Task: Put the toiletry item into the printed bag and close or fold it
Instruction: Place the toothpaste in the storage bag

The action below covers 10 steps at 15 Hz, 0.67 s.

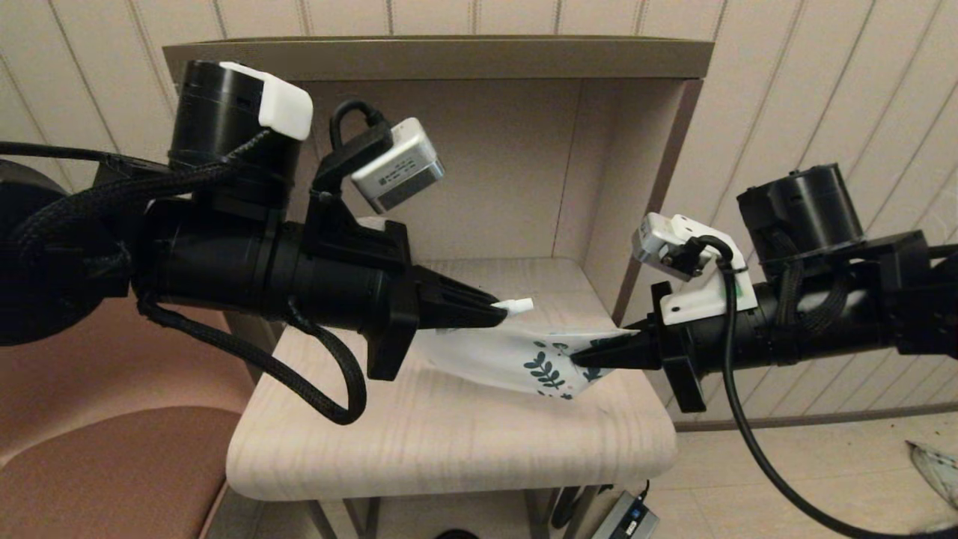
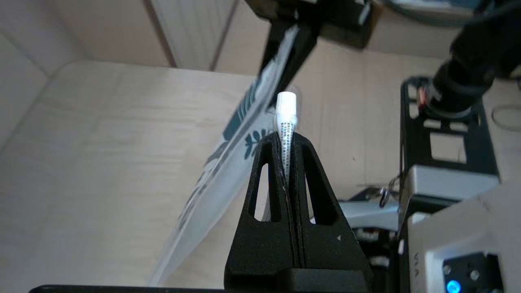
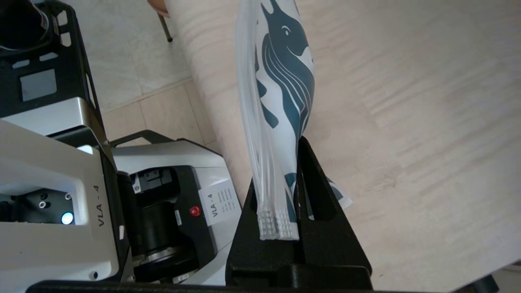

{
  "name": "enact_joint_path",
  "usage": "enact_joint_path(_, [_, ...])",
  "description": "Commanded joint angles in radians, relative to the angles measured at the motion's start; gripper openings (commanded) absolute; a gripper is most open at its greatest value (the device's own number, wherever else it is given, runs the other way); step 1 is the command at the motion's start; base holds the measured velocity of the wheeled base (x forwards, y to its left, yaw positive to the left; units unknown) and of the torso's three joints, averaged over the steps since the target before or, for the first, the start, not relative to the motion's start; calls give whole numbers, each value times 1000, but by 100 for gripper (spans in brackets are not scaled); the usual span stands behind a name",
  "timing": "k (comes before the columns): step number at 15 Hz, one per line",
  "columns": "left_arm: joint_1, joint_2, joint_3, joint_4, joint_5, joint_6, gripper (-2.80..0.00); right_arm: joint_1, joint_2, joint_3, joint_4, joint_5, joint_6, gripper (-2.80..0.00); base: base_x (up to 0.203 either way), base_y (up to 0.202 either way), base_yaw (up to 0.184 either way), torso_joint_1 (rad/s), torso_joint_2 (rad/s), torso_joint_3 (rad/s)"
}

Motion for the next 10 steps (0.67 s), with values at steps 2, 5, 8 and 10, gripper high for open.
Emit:
enact_joint_path(2, [0, 60, 1, -5, -11, 25, -280, 4, -5, -5, 5, 6, -1, -280, 0, 0, 0, 0, 0, 0])
enact_joint_path(5, [0, 105, -20, -7, -20, 30, -280, 3, -8, -5, 5, 8, -1, -280, 0, 0, 0, 0, 0, 0])
enact_joint_path(8, [1, 144, -44, -8, -28, 30, -280, 3, -8, -3, 8, 8, -1, -280, 0, 0, 0, 0, 0, 0])
enact_joint_path(10, [1, 149, -45, -8, -26, 31, -280, 3, -11, 0, 8, 9, -1, -280, 0, 0, 0, 0, 0, 0])
